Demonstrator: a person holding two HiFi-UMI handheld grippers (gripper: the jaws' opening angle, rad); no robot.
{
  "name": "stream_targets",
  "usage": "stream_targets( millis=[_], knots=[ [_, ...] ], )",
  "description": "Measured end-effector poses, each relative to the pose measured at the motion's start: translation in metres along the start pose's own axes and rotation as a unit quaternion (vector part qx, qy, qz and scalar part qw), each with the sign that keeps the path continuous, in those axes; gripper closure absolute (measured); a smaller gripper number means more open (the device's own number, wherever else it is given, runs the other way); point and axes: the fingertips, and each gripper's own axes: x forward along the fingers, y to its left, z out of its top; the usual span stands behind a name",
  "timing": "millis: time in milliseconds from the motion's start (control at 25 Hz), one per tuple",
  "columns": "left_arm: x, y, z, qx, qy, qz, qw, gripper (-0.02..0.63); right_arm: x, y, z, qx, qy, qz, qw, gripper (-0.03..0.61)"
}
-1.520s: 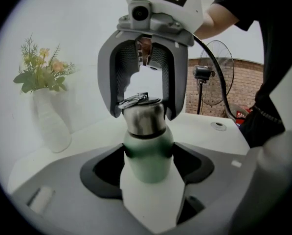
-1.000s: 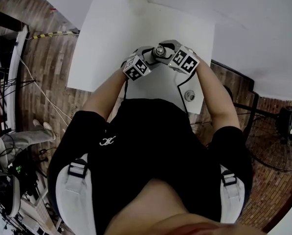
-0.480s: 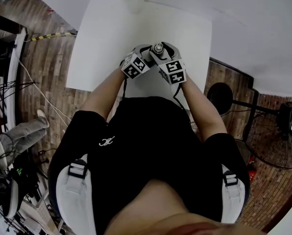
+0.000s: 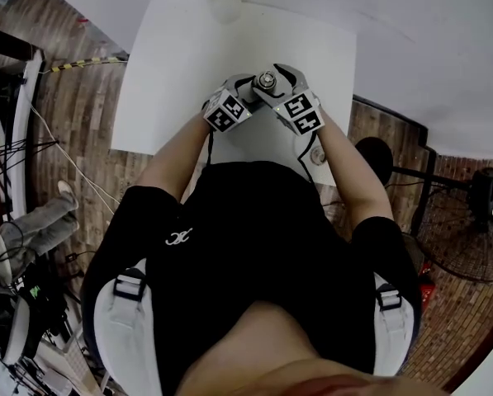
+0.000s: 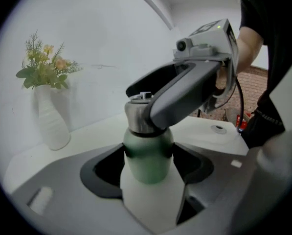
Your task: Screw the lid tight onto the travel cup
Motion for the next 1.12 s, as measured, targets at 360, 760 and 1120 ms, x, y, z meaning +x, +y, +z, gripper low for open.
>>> stream_targets(
  millis=[360, 760, 1120],
  knots=[
    [0.001, -0.001, 0.001, 0.011, 0.005, -0.008, 0.9999, 0.250, -0.015, 0.005, -0.035, -0.454, 0.281, 0.239, 0.811, 0.254],
    [0.001, -0.002, 0.004, 0.015, 0.004, -0.008, 0.9998, 0.250, -0.013, 0.019, -0.033, -0.524, 0.326, 0.334, 0.713, 0.347],
    [-0.002, -0.003, 0.002, 0.021, 0.001, -0.013, 0.9997, 0.250, -0.011, 0.026, -0.023, -0.416, 0.251, 0.309, 0.818, 0.348]
  ],
)
